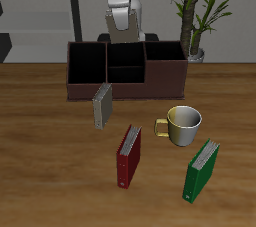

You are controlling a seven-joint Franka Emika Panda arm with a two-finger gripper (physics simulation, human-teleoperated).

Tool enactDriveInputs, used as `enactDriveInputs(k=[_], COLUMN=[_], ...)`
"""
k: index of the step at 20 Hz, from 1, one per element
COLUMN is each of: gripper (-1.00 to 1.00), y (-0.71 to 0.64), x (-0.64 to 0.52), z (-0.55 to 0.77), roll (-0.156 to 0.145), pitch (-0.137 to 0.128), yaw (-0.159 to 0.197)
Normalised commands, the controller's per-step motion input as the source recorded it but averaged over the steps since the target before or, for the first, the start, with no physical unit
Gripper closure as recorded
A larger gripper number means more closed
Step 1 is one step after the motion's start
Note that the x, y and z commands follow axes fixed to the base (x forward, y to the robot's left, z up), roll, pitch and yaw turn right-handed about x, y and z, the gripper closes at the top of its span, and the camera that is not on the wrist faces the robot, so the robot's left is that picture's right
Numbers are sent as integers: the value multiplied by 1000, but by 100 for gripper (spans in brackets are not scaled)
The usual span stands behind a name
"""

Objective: Place the right yellow book into the back desk caddy's back compartment

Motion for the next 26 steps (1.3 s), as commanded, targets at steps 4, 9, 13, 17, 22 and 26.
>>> enactDriveInputs(k=[4, 9, 13, 17, 22, 26], gripper=[100, 100, 100, 100, 100, 100], y=[-44, -16, 64, 74, 50, -17], x=[36, 48, 39, 2, 17, 25], z=[-92, -137, -71, -195, -249, -222], roll=[-4, 1, 15, 22, 21, 3], pitch=[-4, 16, 5, 26, 43, 37], yaw=[35, 30, -1, 14, 2, 1])
